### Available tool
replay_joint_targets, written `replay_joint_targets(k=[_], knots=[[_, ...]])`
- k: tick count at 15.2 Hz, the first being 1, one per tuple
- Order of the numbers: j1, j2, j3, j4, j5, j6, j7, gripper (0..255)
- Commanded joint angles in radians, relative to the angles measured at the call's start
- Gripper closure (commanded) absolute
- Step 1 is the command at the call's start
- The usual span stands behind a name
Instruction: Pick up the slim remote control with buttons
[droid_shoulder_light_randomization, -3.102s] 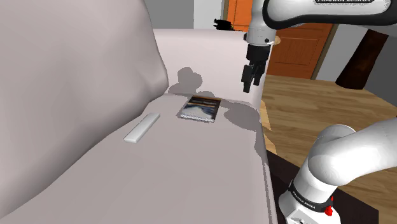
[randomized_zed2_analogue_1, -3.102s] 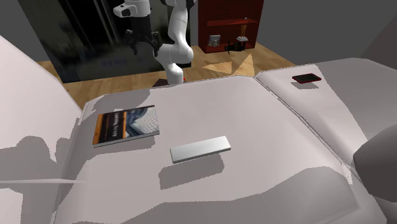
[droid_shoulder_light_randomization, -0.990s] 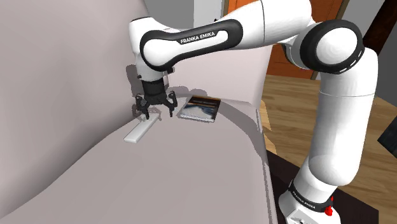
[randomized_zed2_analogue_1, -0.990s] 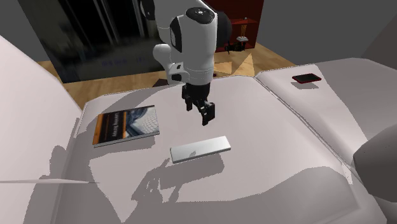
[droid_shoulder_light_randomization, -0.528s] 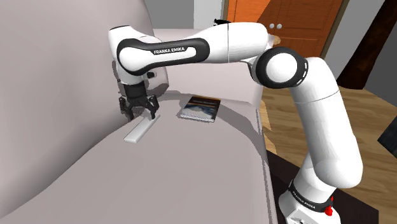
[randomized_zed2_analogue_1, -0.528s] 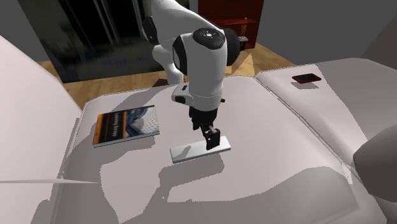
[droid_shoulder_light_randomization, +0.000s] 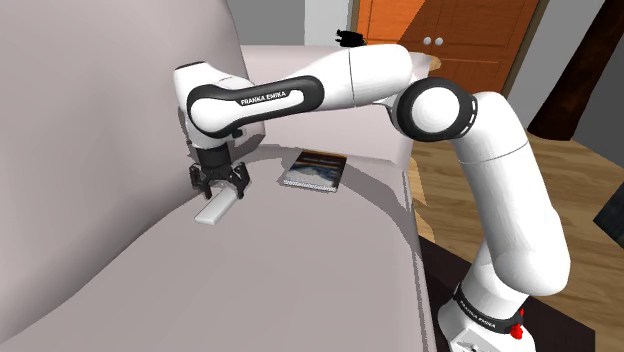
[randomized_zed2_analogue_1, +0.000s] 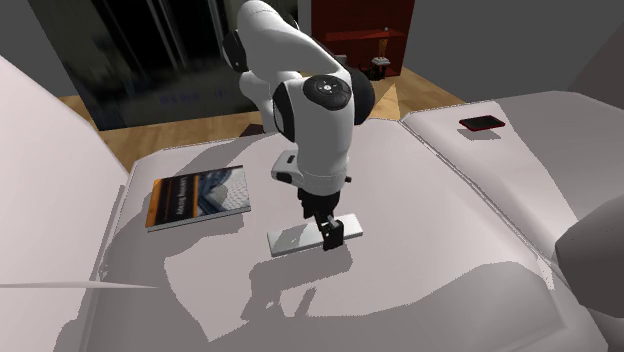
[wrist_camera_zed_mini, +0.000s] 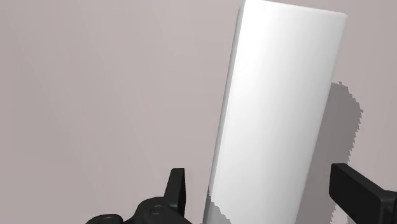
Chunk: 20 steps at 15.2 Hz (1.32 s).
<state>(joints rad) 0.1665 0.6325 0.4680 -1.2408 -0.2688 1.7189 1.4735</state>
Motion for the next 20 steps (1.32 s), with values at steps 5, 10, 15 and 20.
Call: replay_joint_targets(k=[5, 10, 15, 20], knots=[[0.001, 0.002, 0.000, -0.003, -0.001, 0.006, 0.002, 255], [0.001, 0.002, 0.000, -0.003, -0.001, 0.005, 0.001, 255], [0.008, 0.000, 0.001, 0.047, 0.002, -0.045, -0.003, 255], [0.021, 0.002, 0.002, 0.120, 0.003, -0.114, -0.009, 255]])
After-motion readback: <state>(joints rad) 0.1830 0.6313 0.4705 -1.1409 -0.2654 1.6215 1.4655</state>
